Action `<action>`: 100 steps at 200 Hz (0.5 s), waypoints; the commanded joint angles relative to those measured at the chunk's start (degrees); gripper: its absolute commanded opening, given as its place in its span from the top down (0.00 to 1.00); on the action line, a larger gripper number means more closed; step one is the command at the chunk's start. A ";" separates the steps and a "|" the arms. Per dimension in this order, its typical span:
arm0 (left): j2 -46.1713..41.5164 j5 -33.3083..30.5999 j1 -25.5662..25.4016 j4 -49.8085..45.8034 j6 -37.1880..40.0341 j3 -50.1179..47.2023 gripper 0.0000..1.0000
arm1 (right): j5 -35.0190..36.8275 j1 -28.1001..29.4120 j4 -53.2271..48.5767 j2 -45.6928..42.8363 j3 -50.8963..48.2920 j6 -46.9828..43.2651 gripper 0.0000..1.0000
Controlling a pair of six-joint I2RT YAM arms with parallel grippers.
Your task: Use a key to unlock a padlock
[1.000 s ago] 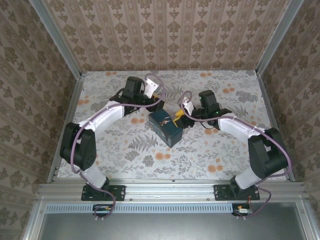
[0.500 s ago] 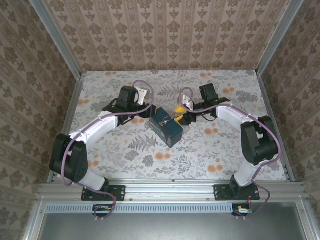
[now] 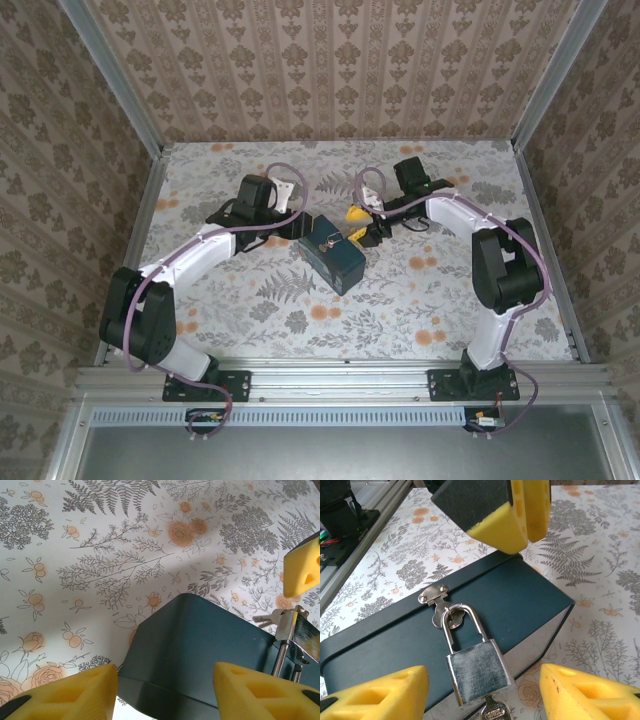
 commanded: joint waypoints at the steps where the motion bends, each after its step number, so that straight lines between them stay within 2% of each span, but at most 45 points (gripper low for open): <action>1: -0.31 1.43 0.57 -1.09 -0.72 -0.65 0.47 | -2.99 0.15 -4.40 0.97 2.71 -3.62 0.40; 100: -0.54 3.04 0.88 -1.33 -0.20 -0.14 0.48 | -1.17 2.07 -9.20 3.63 4.92 -7.21 0.47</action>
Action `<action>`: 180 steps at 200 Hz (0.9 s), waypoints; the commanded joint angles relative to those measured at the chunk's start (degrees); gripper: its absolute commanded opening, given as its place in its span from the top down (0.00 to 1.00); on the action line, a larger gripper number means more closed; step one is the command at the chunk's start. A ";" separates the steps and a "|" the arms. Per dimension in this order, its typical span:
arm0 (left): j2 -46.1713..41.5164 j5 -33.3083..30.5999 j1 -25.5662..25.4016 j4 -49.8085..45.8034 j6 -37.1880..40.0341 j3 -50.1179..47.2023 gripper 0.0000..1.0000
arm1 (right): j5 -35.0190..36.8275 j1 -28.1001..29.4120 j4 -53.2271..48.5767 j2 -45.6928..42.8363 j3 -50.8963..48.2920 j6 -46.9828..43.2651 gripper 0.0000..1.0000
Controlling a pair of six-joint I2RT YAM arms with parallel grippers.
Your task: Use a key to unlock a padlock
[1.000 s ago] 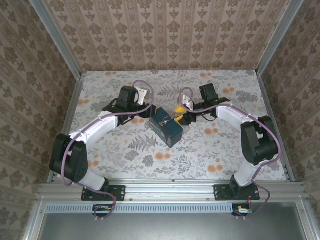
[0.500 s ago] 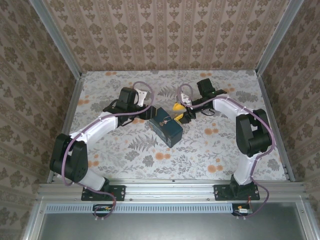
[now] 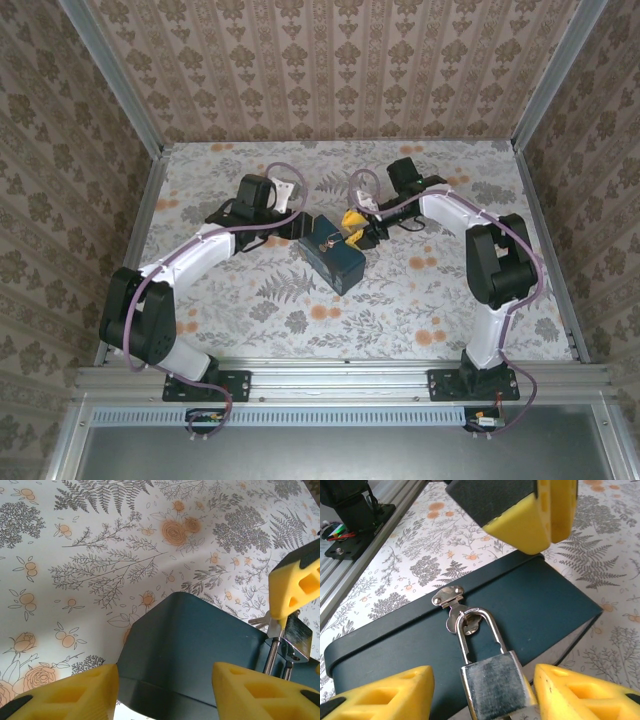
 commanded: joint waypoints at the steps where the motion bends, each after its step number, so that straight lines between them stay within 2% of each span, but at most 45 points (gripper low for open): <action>1: -0.53 1.26 0.54 -1.35 -0.14 -0.09 0.48 | -1.11 0.47 -2.86 1.16 1.60 -2.53 0.47; 19: -0.65 1.42 0.70 -1.36 0.09 -0.06 0.48 | -0.82 0.56 -3.08 1.16 1.69 -2.52 0.51; 50: -1.00 1.83 0.75 -2.00 0.91 0.16 0.49 | 0.22 0.50 -4.22 0.80 1.63 -1.78 0.64; 91: -1.14 3.22 0.32 -3.05 1.73 1.33 0.49 | 0.08 0.50 -5.90 -1.34 2.01 5.45 0.74; 134: -0.61 3.49 -0.48 -2.67 1.77 2.21 0.49 | 0.07 1.18 2.43 -5.92 -1.96 27.79 0.81; 180: -0.40 4.52 -1.62 -2.38 1.20 2.79 0.49 | 4.36 1.52 4.44 -7.80 -2.18 56.01 0.84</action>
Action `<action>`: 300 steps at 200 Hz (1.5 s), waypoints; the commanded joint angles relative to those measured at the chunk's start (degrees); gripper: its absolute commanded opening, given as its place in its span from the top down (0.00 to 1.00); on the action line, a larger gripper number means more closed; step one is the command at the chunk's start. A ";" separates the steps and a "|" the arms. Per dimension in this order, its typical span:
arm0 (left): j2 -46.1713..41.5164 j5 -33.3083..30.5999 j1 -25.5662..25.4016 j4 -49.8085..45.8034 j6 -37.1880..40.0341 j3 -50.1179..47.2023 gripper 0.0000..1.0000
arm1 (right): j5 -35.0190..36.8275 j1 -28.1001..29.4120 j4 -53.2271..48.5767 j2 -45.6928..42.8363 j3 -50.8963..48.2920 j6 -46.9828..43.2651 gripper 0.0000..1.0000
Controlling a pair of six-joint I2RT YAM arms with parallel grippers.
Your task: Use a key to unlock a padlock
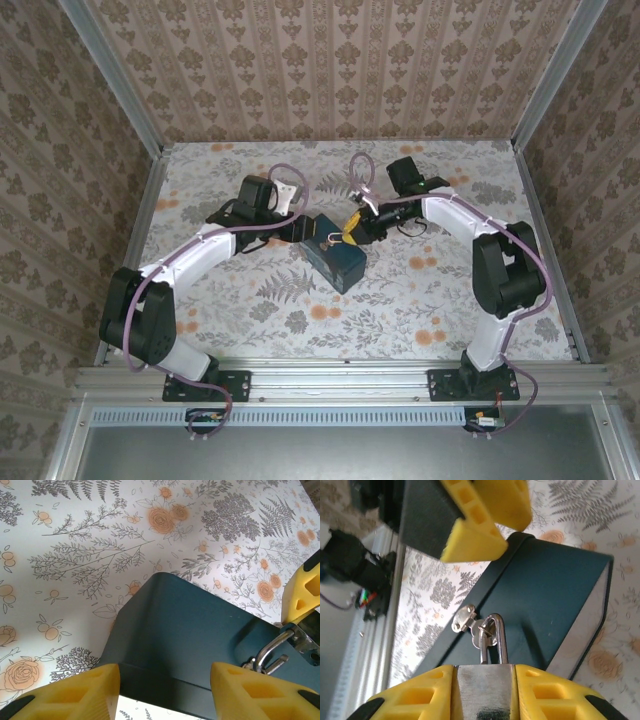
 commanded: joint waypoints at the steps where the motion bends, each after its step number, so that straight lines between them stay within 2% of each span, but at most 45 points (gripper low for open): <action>1: -0.42 2.13 -0.75 -0.37 0.68 2.43 0.49 | 0.47 0.40 2.91 -2.86 -0.32 19.95 0.84; 43: -0.70 4.56 -1.77 1.69 1.53 2.39 0.50 | 3.66 0.14 15.10 -4.83 -5.58 51.30 0.86; 76: -0.70 7.22 -4.41 2.98 7.53 2.81 0.50 | 3.89 0.25 27.03 -6.84 -11.11 73.10 0.85; 98: -1.78 11.33 -5.06 7.09 13.84 0.79 0.50 | 5.26 0.18 28.36 -8.49 -11.84 80.36 0.85; 111: -2.72 15.72 -4.90 10.79 20.27 -1.73 0.49 | 5.59 0.19 28.36 -9.02 -11.62 83.79 0.84; 126: -3.16 17.59 -4.72 11.01 28.90 -2.57 0.47 | 5.60 0.32 28.51 -9.02 -11.74 87.39 0.83; 164: 0.43 27.50 -1.49 9.93 40.73 0.57 0.45 | 4.35 0.22 30.06 -8.50 -13.17 88.57 0.83; 195: 5.03 31.62 -1.17 6.76 48.87 4.08 0.45 | 4.35 0.23 31.49 -7.55 -14.14 88.97 0.83; 246: 11.96 36.27 -0.23 7.35 51.13 9.00 0.45 | 3.66 0.19 31.25 -6.95 -13.62 88.18 0.83; 300: 16.46 37.32 0.30 3.39 54.69 13.84 0.46 | 2.59 0.21 28.42 -6.27 -11.96 85.38 0.83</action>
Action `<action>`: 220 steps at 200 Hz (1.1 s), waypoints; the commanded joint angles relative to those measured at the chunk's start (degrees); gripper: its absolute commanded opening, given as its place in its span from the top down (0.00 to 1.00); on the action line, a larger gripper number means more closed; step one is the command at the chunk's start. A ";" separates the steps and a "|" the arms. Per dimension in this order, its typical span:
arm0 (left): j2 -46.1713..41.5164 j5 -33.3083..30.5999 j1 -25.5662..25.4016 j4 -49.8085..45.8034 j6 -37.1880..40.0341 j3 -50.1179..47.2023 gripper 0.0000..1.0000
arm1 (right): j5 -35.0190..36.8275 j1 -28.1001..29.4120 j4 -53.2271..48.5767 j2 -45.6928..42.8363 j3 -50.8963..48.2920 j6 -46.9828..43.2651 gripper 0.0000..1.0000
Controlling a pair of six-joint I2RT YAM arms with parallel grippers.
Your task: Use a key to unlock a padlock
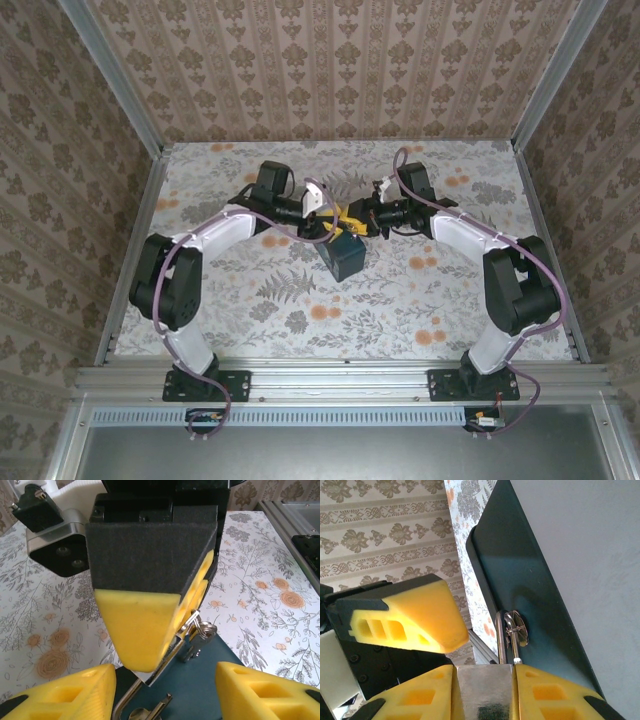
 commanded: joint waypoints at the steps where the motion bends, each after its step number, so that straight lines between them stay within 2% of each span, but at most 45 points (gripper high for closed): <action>1: 1.87 3.83 0.56 -3.65 4.00 3.17 0.46 | -2.11 0.18 -1.93 0.80 1.89 -1.57 0.83; 34: 3.43 5.93 0.44 -7.74 6.78 5.21 0.57 | -2.10 0.14 -1.52 1.11 1.82 -1.46 0.83; 68: 4.47 7.17 0.56 -8.92 7.66 5.61 0.76 | -2.45 -0.05 -0.65 1.34 1.86 -0.75 0.82; 94: 5.40 7.09 0.54 -8.84 7.67 6.00 0.77 | -3.18 -0.09 1.39 1.51 1.35 1.11 0.82; 106: 5.84 6.95 0.47 -8.71 7.76 6.18 0.73 | -3.67 -0.11 3.36 1.45 0.78 2.82 0.82; 158: 6.41 6.23 -0.05 -7.54 9.93 6.09 0.67 | -5.69 -0.09 5.15 2.30 0.55 5.03 0.81; 200: 7.62 8.42 0.07 -7.35 10.45 7.42 0.85 | -6.09 -0.10 1.35 2.40 1.57 2.16 0.77; 220: 7.32 8.88 0.12 -7.80 10.94 7.29 0.89 | -5.58 -0.49 -0.30 2.14 1.50 0.72 0.72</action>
